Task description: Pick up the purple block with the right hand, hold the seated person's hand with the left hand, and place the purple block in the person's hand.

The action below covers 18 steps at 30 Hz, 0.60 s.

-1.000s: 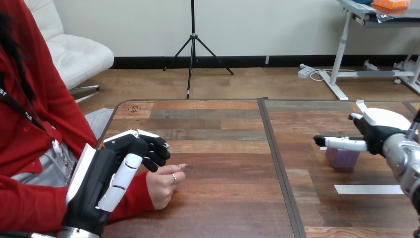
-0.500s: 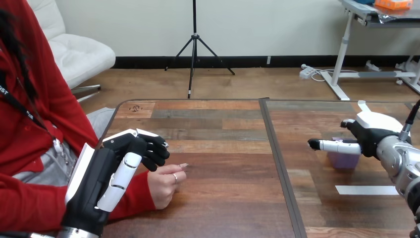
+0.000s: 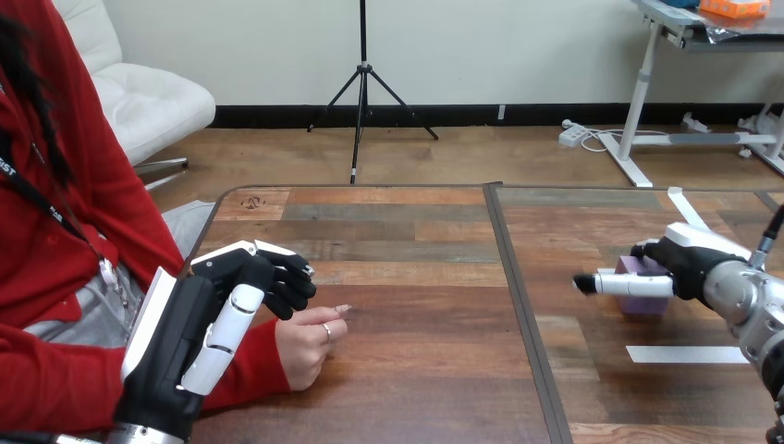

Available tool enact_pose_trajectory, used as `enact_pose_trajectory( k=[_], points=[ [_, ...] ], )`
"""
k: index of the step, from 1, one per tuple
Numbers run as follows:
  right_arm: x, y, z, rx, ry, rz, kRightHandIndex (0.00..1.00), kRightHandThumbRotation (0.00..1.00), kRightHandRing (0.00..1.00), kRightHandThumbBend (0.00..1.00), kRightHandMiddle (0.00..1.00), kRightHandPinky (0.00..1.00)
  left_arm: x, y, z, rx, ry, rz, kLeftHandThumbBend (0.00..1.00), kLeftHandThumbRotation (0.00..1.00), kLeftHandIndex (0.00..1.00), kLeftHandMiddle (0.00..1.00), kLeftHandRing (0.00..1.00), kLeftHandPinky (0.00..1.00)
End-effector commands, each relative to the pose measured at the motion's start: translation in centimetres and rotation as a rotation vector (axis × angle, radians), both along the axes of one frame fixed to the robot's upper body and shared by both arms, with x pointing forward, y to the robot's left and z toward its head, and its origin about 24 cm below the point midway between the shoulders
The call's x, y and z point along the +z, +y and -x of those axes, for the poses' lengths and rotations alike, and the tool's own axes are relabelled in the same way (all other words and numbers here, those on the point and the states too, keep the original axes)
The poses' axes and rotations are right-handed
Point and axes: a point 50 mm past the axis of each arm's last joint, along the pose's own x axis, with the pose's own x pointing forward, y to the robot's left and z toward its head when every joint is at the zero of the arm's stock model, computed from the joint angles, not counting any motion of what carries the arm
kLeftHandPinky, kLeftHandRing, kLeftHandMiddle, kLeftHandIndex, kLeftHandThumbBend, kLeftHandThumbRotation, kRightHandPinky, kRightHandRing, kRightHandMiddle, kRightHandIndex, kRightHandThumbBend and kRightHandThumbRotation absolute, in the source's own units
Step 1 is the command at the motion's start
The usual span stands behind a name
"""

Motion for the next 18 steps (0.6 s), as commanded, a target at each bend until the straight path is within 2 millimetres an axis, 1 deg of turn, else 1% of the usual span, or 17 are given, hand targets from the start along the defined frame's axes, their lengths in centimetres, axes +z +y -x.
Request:
enact_pose_trajectory(
  k=[1,4,9,15,18],
  points=[
    [3.41,1.04,-2.19,0.014,-0.092,-0.041,0.93,0.47,0.94,1.00,0.97,0.77,1.55,-0.05,-0.87,-0.014,-0.084,-0.008,0.51,1.00,0.52,0.52,0.51,0.44],
    [3.33,1.02,-2.14,0.016,-0.079,-0.041,0.92,0.43,0.94,1.00,0.97,0.76,1.56,-0.10,-0.92,-0.017,-0.083,-0.007,0.53,1.00,0.52,0.52,0.50,0.44],
    [3.16,0.98,-2.05,0.019,-0.049,-0.026,0.92,0.40,0.94,1.00,0.98,0.75,1.58,-0.11,-0.96,-0.023,-0.080,-0.007,0.55,1.00,0.52,0.52,0.50,0.43],
    [3.03,0.98,-1.98,0.011,-0.003,-0.026,0.93,0.33,0.95,1.00,0.99,0.77,1.60,-0.05,-0.97,-0.022,-0.074,-0.007,0.56,1.00,0.51,0.52,0.50,0.42],
    [2.98,1.00,-1.96,0.020,0.007,-0.011,0.93,0.28,0.91,1.00,0.97,0.73,1.63,-0.01,-0.95,-0.016,-0.072,-0.009,0.55,1.00,0.51,0.52,0.50,0.42]
  ],
)
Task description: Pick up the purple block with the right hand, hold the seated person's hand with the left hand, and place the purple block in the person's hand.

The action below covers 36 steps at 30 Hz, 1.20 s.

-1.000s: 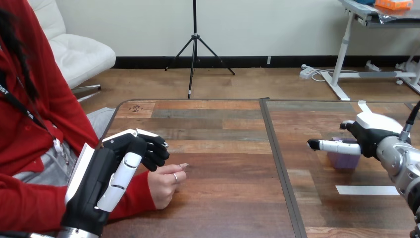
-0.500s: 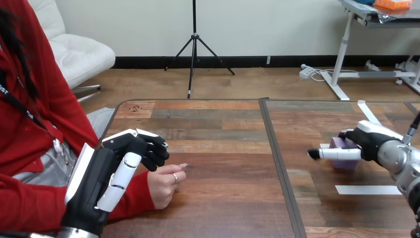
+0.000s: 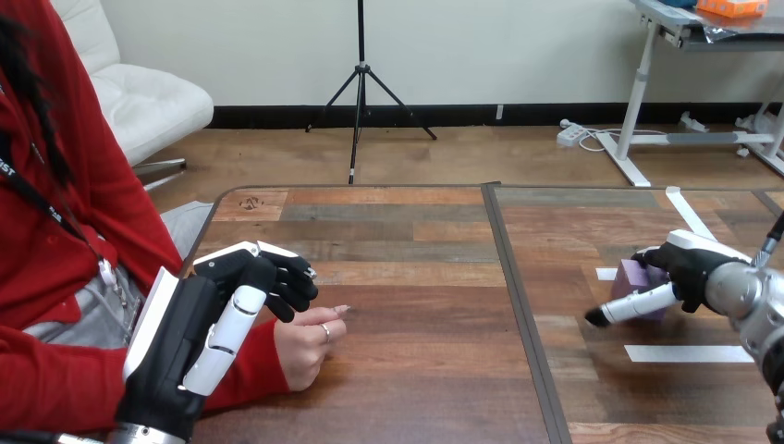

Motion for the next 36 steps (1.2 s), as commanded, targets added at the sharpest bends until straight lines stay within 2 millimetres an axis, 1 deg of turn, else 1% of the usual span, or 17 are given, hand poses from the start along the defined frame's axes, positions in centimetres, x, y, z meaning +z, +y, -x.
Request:
enact_pose_trajectory(
  k=[1,4,8,12,15,18,21,27,32,36],
  points=[
    [2.67,0.99,-1.80,0.032,-0.051,0.014,0.93,0.27,0.90,1.00,0.97,0.72,1.66,0.07,-0.93,-0.006,-0.074,-0.010,0.55,1.00,0.51,0.52,0.50,0.42],
    [2.65,0.99,-1.78,0.040,-0.045,0.023,0.93,0.23,0.87,1.00,0.95,0.69,1.69,0.09,-0.93,-0.006,-0.072,-0.008,0.55,1.00,0.51,0.52,0.50,0.43],
    [2.63,0.99,-1.78,0.056,-0.045,0.052,0.92,0.20,0.87,1.00,0.94,0.68,1.71,0.15,-0.92,-0.006,-0.070,-0.014,0.56,1.00,0.51,0.52,0.50,0.43],
    [2.66,0.97,-1.78,0.051,-0.036,0.048,0.92,0.20,0.87,1.00,0.93,0.68,1.71,0.23,-0.97,-0.003,-0.078,-0.013,0.55,1.00,0.51,0.52,0.50,0.43],
    [2.68,0.98,-1.80,0.050,-0.039,0.049,0.92,0.17,0.87,1.00,0.93,0.68,1.71,0.26,-0.96,0.001,-0.081,-0.019,0.53,1.00,0.51,0.52,0.50,0.43],
    [2.71,0.99,-1.83,0.054,-0.038,0.060,0.92,0.19,0.87,1.00,0.93,0.68,1.73,0.28,-0.98,0.002,-0.081,-0.021,0.53,1.00,0.51,0.52,0.50,0.43],
    [2.74,1.04,-1.87,0.063,-0.039,0.084,0.92,0.19,0.88,1.00,0.94,0.68,1.72,0.31,-1.00,0.001,-0.085,-0.020,0.52,1.00,0.51,0.51,0.49,0.43],
    [2.85,1.15,-1.96,0.080,-0.046,0.098,0.91,0.17,0.87,1.00,0.93,0.67,1.75,0.33,-1.02,0.001,-0.078,-0.015,0.53,1.00,0.51,0.51,0.49,0.43],
    [2.97,1.22,-2.04,0.083,-0.057,0.092,0.90,0.12,0.86,1.00,0.92,0.66,1.80,0.33,-0.99,0.009,-0.083,-0.022,0.53,1.00,0.51,0.51,0.49,0.43],
    [3.04,1.26,-2.08,0.106,-0.064,0.123,0.89,0.10,0.86,1.00,0.92,0.65,1.84,0.32,-1.04,0.002,-0.081,-0.015,0.53,1.00,0.51,0.52,0.49,0.43]
  ],
)
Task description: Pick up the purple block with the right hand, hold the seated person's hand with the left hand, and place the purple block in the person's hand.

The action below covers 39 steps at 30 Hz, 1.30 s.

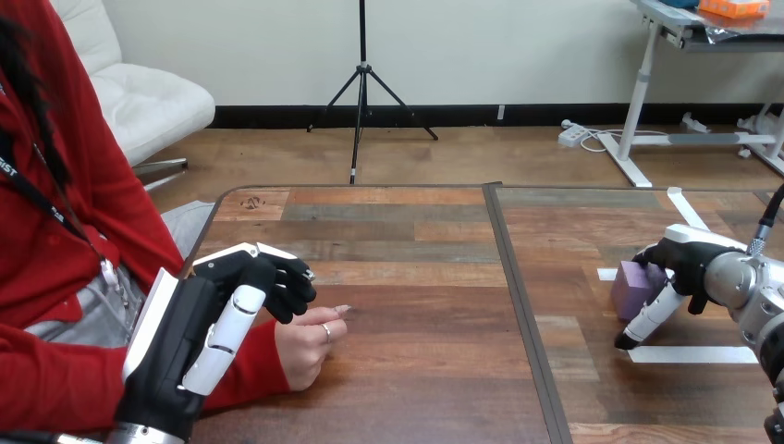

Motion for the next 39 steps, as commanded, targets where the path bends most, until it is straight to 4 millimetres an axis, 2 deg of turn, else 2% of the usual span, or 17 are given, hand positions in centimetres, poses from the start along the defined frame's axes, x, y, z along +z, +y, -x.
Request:
enact_pose_trajectory(
  k=[1,9,17,23,31,39],
  points=[
    [2.54,1.00,-1.68,0.053,-0.084,0.027,0.89,0.09,0.85,1.00,0.92,0.65,1.94,0.22,-1.00,-0.002,-0.090,-0.011,0.53,1.00,0.51,0.52,0.49,0.43],
    [2.73,1.00,-1.74,0.064,-0.119,0.011,0.85,0.02,0.84,0.96,0.90,0.65,1.95,0.27,-1.13,-0.004,-0.091,-0.012,0.55,1.00,0.50,0.51,0.49,0.43],
    [2.82,0.92,-1.74,0.073,-0.144,0.016,0.79,0.00,0.77,0.85,0.82,0.66,1.98,0.25,-1.21,-0.006,-0.094,-0.012,0.55,1.00,0.50,0.51,0.49,0.43],
    [2.78,0.78,-1.67,0.066,-0.174,0.005,0.72,0.00,0.69,0.76,0.73,0.61,2.00,0.21,-1.29,-0.007,-0.098,-0.015,0.55,1.00,0.49,0.51,0.49,0.43],
    [2.70,0.68,-1.59,0.071,-0.210,0.021,0.63,0.00,0.61,0.69,0.65,0.54,2.06,0.13,-1.38,-0.011,-0.101,-0.014,0.56,1.00,0.49,0.51,0.48,0.42],
    [2.66,0.60,-1.49,0.083,-0.251,0.021,0.54,0.00,0.65,0.67,0.66,0.58,2.08,0.16,-1.42,-0.010,-0.099,-0.014,0.55,1.00,0.49,0.51,0.48,0.42]
  ],
)
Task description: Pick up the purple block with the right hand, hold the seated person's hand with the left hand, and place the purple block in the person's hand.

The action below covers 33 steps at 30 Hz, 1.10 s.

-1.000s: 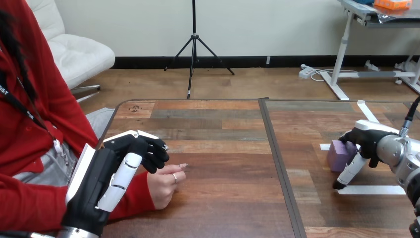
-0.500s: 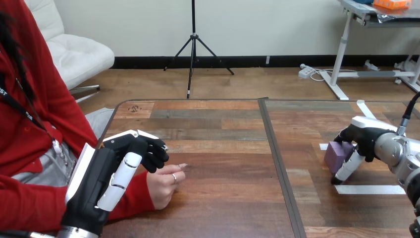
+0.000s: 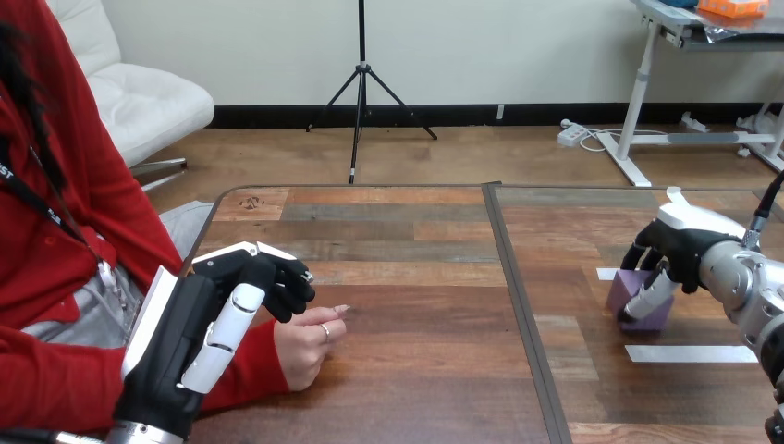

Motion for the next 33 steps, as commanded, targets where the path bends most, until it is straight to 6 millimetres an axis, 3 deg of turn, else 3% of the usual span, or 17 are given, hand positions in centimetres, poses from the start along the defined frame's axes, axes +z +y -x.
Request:
enact_pose_trajectory(
  k=[1,24,33],
  points=[
    [2.01,0.03,-0.95,0.013,-0.108,-0.002,0.54,0.00,0.65,0.67,0.66,0.58,1.98,0.10,-1.33,-0.010,-0.095,-0.009,0.55,1.00,0.49,0.51,0.48,0.42],
    [2.26,0.04,-1.11,-0.005,-0.121,-0.005,0.50,0.00,0.55,0.70,0.58,0.48,2.14,0.30,-1.45,-0.018,-0.097,-0.004,0.55,1.00,0.50,0.51,0.49,0.43],
    [2.32,0.00,-1.12,-0.004,-0.117,-0.004,0.50,0.00,0.56,0.73,0.58,0.50,2.26,0.41,-1.52,-0.017,-0.100,-0.001,0.56,1.00,0.50,0.51,0.49,0.41]
  ],
)
